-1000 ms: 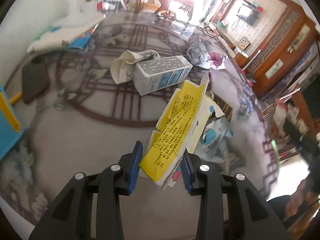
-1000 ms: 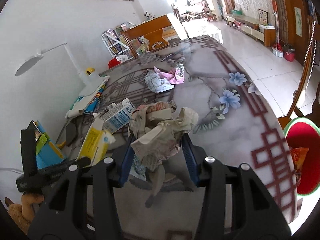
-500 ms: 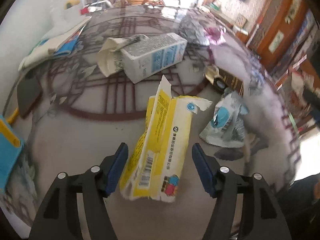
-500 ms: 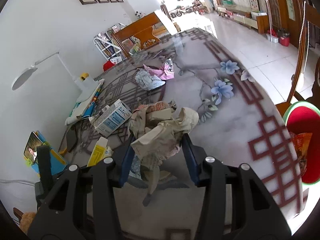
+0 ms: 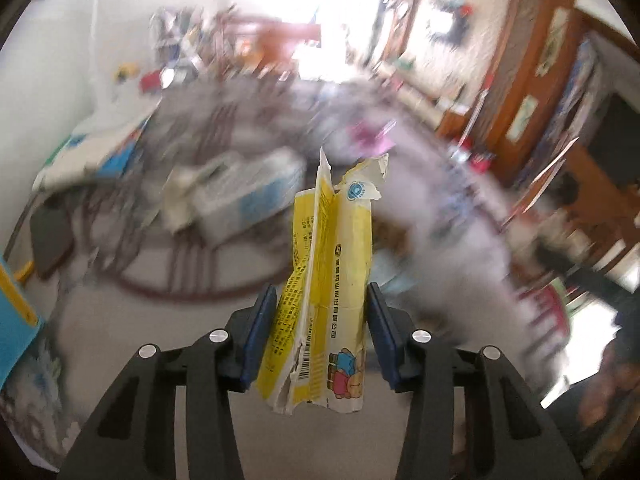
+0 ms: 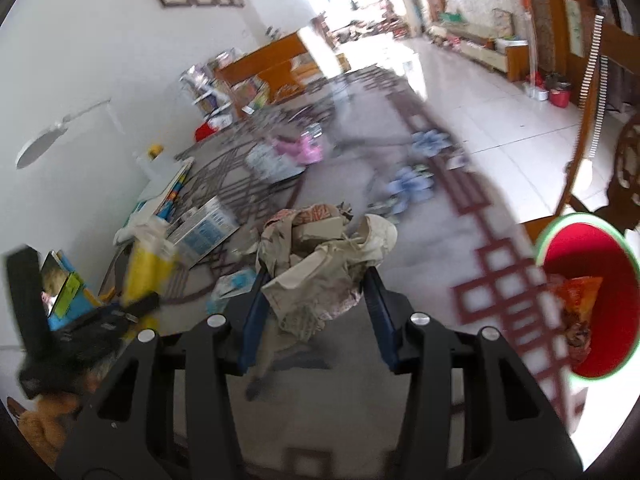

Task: Collect trash
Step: 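Carry the yellow carton and crumpled paper toward the red bucket, then open both grippers over the red bucket to drop carton and paper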

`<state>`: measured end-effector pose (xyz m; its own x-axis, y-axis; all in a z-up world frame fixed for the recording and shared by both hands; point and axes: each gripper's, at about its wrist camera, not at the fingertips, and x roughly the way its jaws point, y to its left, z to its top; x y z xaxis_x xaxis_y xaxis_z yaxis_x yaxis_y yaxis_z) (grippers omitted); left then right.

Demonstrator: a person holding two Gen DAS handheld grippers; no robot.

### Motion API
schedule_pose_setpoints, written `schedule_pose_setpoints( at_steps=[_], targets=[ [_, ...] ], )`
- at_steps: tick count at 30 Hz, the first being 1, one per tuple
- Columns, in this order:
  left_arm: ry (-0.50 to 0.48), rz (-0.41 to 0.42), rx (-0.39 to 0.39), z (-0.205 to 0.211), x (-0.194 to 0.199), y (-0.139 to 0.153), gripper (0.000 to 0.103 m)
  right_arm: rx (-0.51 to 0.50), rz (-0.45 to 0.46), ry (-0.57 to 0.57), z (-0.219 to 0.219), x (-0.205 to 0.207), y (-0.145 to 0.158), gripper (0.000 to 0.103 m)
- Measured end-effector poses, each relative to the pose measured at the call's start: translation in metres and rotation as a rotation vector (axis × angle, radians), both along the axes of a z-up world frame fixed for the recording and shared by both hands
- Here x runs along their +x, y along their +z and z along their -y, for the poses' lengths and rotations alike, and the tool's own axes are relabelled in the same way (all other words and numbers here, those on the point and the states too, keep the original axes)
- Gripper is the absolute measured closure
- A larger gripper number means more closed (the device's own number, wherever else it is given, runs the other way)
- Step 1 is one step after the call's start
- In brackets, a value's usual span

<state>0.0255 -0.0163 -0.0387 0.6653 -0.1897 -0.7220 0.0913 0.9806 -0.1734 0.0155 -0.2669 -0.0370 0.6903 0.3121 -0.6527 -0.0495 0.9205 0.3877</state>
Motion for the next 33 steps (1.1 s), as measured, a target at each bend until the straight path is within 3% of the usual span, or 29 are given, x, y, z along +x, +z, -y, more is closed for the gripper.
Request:
schedule_pose_setpoints(
  at_steps=[3, 7, 13, 16, 24, 33],
  targets=[
    [-0.047, 0.040, -0.082, 0.029, 0.005, 0.017, 0.060, 0.016, 0.022, -0.069, 0.029, -0.012, 0.005, 0.057],
    [-0.142, 0.034, -0.151, 0.083, 0.017, 0.026, 0.060, 0.012, 0.063, -0.167, 0.070, -0.032, 0.022, 0.057],
    [-0.296, 0.037, -0.189, 0.167, 0.018, 0.029, 0.059, 0.101, 0.063, -0.281, 0.132, -0.057, 0.031, 0.057],
    [-0.376, 0.017, -0.206, 0.207, 0.017, 0.028, 0.059, 0.075, 0.071, -0.339, 0.154, -0.064, 0.035, 0.057],
    [-0.530, -0.026, -0.174, 0.274, 0.022, 0.019, 0.059, 0.064, 0.025, -0.443, 0.203, -0.069, 0.015, 0.057],
    [-0.581, -0.075, -0.122, 0.314, 0.038, 0.002, 0.057, 0.088, -0.033, -0.501, 0.227, -0.065, -0.018, 0.054]
  ],
)
